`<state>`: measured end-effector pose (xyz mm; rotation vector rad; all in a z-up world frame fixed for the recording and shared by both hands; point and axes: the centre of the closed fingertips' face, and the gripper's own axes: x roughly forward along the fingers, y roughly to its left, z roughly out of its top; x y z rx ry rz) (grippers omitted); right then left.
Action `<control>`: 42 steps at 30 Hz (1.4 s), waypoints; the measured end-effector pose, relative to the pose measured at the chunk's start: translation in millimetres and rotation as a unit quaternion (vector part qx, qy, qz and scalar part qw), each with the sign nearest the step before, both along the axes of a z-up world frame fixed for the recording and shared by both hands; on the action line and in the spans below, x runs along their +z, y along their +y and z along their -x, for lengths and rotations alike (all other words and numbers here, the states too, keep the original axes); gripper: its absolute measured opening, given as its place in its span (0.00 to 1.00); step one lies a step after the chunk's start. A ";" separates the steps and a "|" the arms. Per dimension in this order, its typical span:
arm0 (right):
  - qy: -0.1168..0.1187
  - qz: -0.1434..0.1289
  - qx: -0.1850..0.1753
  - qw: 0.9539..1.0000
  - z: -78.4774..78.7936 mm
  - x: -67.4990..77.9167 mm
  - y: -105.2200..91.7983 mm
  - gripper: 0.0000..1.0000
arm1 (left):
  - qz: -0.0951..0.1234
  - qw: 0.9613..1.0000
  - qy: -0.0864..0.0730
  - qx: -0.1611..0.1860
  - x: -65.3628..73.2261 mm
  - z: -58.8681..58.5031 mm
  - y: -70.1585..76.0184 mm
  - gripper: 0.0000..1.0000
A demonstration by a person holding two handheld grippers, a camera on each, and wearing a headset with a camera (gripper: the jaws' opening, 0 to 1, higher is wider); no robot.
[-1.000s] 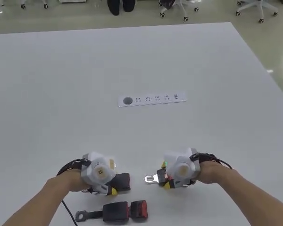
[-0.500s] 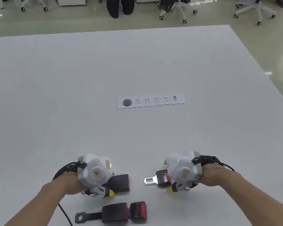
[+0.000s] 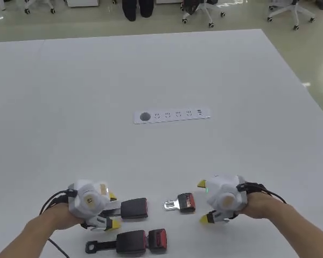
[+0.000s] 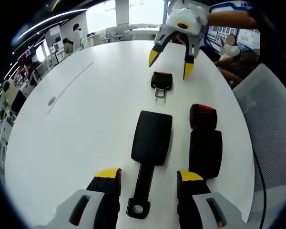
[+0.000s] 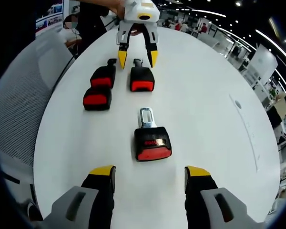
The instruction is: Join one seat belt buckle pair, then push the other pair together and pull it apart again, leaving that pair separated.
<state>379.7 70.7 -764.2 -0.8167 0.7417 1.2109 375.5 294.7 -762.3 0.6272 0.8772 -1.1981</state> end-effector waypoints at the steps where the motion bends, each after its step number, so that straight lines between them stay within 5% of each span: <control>1: 0.001 -0.003 -0.004 1.000 4.6 0.5 -1.2 0.58 | 0.004 1.000 -0.002 0.005 1.2 1.1 0.8 0.48; 8: 0.001 -0.043 -0.034 0.998 15.5 6.5 -3.2 0.62 | 0.043 0.998 -0.008 0.053 8.8 5.7 17.0 0.51; 13: 0.000 -0.071 -0.064 0.995 25.3 8.0 -4.3 0.66 | 0.109 0.989 -0.022 0.102 20.7 15.5 20.7 0.55; 16: 0.002 -0.091 -0.082 0.992 34.5 13.3 -3.1 0.71 | 0.128 0.984 -0.035 0.117 24.9 23.5 26.0 0.59; 18: 0.000 -0.100 -0.093 0.991 39.4 15.9 -1.9 0.73 | 0.156 0.977 -0.051 0.133 29.7 25.3 24.6 0.64; 21: -0.007 -0.130 -0.112 0.985 42.3 18.9 3.2 0.78 | 0.180 0.970 -0.053 0.157 41.0 35.7 17.6 0.71; 28: -0.019 -0.195 -0.148 0.969 53.5 25.8 18.6 0.99 | 0.210 0.957 -0.079 0.184 31.6 51.0 16.7 0.84; 33: -0.031 -0.220 -0.164 0.961 58.3 25.5 19.7 0.99 | 0.233 0.944 -0.098 0.214 28.2 52.7 17.1 0.94; 38: -0.044 -0.241 -0.176 0.953 61.1 24.0 19.4 0.99 | 0.237 0.937 -0.115 0.230 20.7 51.5 21.1 1.00; 40: -0.045 -0.248 -0.182 0.950 62.5 23.1 19.6 0.99 | 0.244 0.931 -0.120 0.243 22.7 50.6 20.8 1.00; 42: -0.046 -0.258 -0.186 0.947 63.3 21.2 20.7 0.99 | 0.264 0.921 -0.123 0.258 28.2 49.5 18.8 1.00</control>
